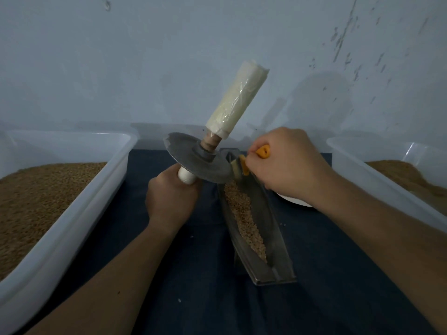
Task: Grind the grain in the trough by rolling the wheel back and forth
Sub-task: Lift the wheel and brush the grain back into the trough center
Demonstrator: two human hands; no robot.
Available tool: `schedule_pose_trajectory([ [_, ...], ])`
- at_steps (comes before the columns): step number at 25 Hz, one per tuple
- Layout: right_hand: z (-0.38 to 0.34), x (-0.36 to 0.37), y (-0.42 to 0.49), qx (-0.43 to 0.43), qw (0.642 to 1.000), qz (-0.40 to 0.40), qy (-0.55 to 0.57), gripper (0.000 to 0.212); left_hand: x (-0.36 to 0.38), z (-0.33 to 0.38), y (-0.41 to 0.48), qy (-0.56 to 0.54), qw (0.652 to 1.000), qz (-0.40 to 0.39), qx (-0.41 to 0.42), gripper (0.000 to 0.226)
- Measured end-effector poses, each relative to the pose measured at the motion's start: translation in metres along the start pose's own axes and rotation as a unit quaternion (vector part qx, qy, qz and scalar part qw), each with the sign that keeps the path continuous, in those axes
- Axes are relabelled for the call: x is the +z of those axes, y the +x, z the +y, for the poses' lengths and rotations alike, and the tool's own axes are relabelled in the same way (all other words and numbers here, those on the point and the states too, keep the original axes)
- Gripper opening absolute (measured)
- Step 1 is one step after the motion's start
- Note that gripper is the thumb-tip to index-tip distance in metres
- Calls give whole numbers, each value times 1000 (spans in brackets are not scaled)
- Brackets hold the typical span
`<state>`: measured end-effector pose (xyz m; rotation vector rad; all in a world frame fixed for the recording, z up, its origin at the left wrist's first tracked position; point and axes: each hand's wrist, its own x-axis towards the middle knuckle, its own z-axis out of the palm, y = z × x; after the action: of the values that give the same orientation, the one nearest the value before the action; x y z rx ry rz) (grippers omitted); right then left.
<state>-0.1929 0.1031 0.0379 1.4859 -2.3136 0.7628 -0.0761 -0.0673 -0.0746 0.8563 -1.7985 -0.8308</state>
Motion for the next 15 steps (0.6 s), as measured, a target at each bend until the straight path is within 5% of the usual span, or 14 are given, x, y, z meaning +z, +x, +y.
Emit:
schedule_pose_trajectory([
  [6, 10, 17, -9, -1, 994, -107, 5, 26, -2, -3, 7, -16, 999, -17, -23, 16],
  [11, 9, 6, -19, -19, 997, -70, -7, 31, -1, -6, 12, -10, 999, -32, -21, 12],
  [15, 4, -7, -22, -16, 990, -139, -6, 24, -3, -8, 12, -17, 999, -41, -9, 14],
])
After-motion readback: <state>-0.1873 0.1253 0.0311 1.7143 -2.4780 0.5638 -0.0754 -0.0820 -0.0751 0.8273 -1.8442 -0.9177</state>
